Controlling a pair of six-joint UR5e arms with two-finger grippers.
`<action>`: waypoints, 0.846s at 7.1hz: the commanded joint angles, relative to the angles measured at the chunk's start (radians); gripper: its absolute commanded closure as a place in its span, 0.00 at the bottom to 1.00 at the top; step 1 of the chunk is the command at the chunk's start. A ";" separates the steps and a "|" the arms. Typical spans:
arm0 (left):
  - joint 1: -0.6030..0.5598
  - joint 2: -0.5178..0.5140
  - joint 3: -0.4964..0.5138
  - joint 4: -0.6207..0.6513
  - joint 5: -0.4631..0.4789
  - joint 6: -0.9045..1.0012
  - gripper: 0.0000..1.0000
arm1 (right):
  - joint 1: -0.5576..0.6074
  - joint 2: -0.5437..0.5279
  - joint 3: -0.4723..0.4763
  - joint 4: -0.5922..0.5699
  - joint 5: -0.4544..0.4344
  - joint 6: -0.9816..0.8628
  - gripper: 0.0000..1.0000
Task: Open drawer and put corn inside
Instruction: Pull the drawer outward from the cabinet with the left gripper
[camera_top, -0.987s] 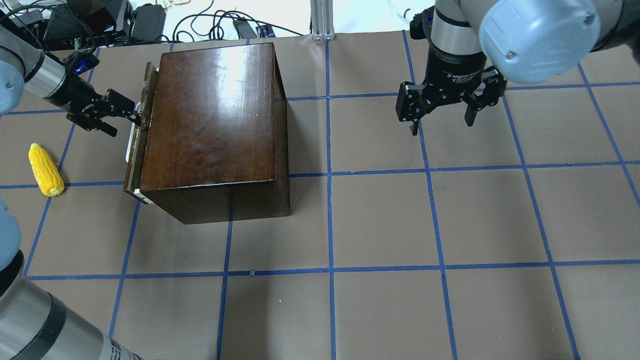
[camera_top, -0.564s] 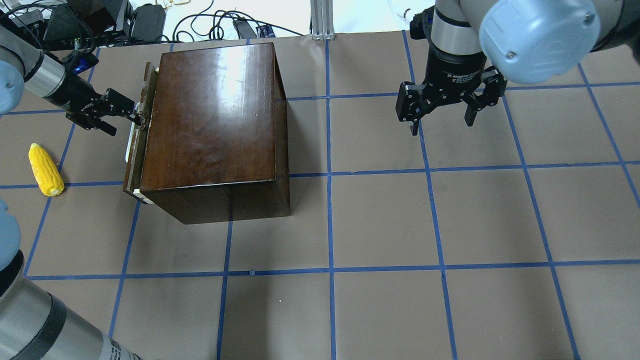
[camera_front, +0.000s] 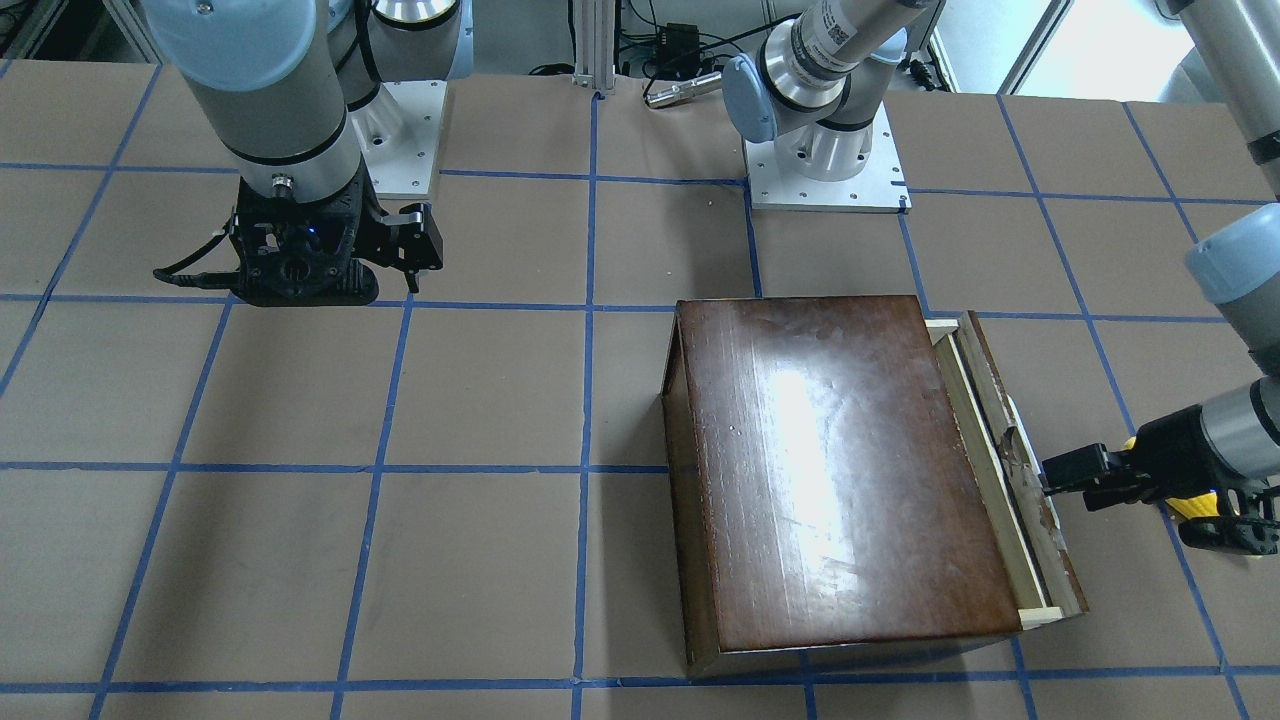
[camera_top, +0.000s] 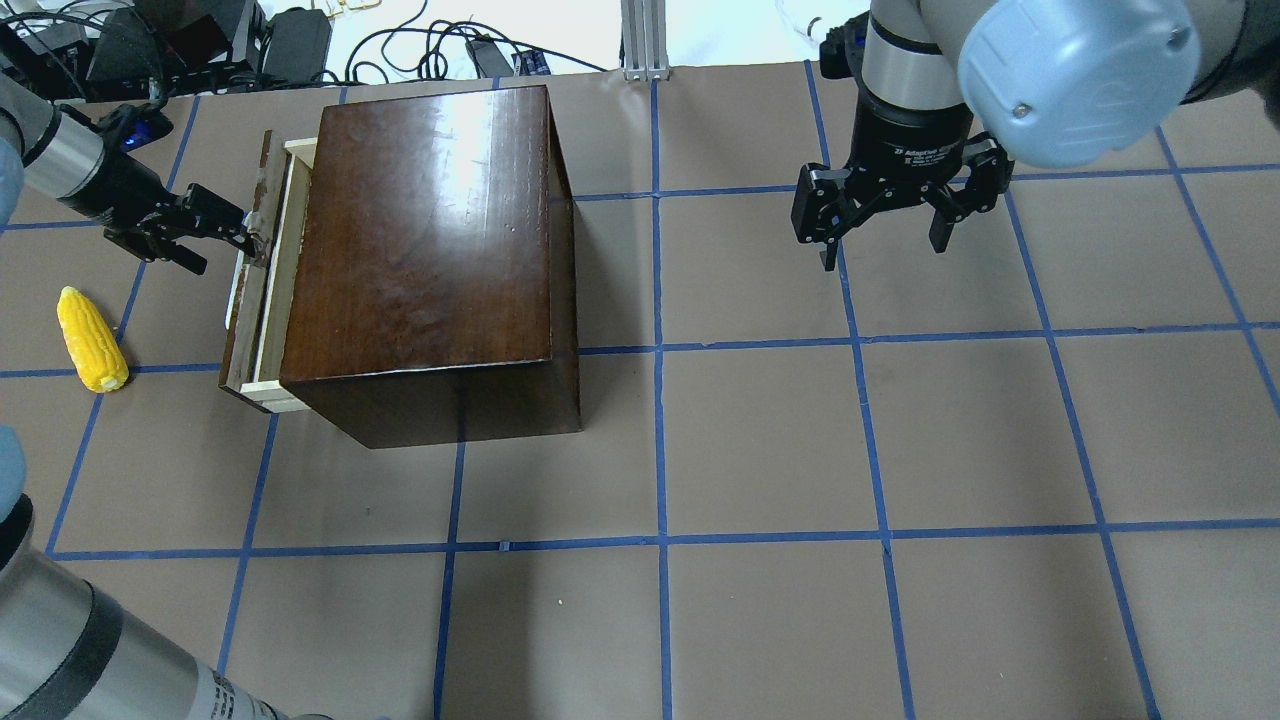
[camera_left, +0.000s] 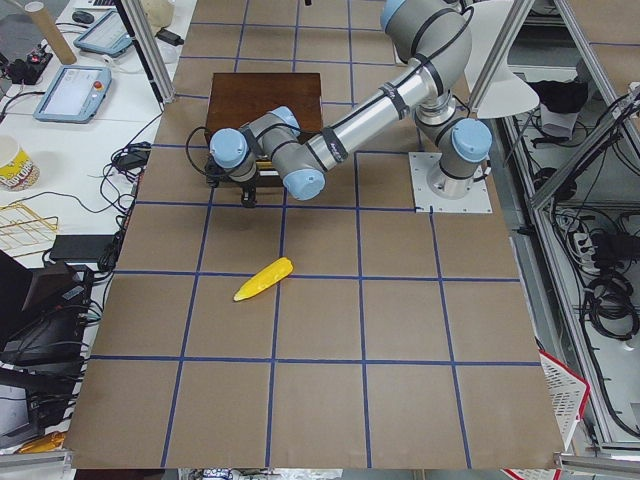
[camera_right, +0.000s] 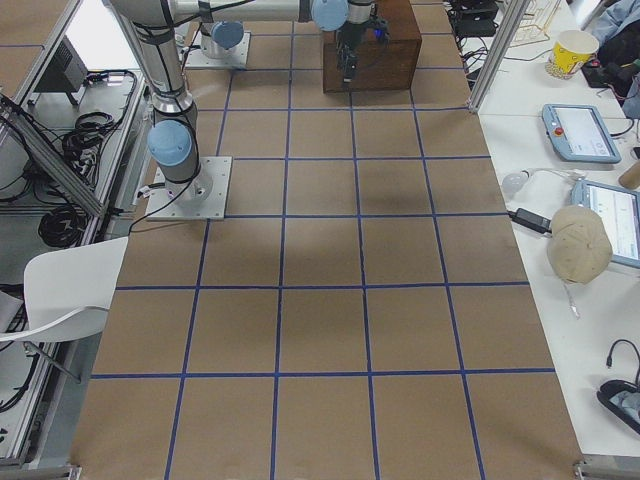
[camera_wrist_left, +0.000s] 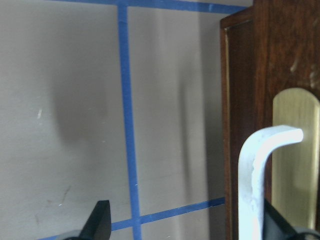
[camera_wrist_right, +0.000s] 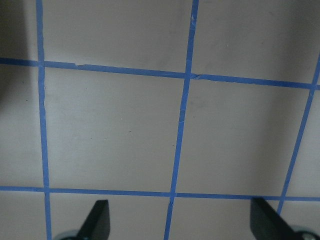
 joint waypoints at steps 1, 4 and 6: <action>0.003 -0.011 0.026 0.006 0.020 0.004 0.00 | 0.000 0.000 0.000 0.000 0.000 0.000 0.00; 0.027 -0.025 0.037 0.006 0.023 0.039 0.00 | 0.000 0.000 0.000 0.000 0.000 0.000 0.00; 0.029 -0.037 0.061 0.006 0.051 0.057 0.00 | 0.000 0.000 0.000 0.000 0.000 0.000 0.00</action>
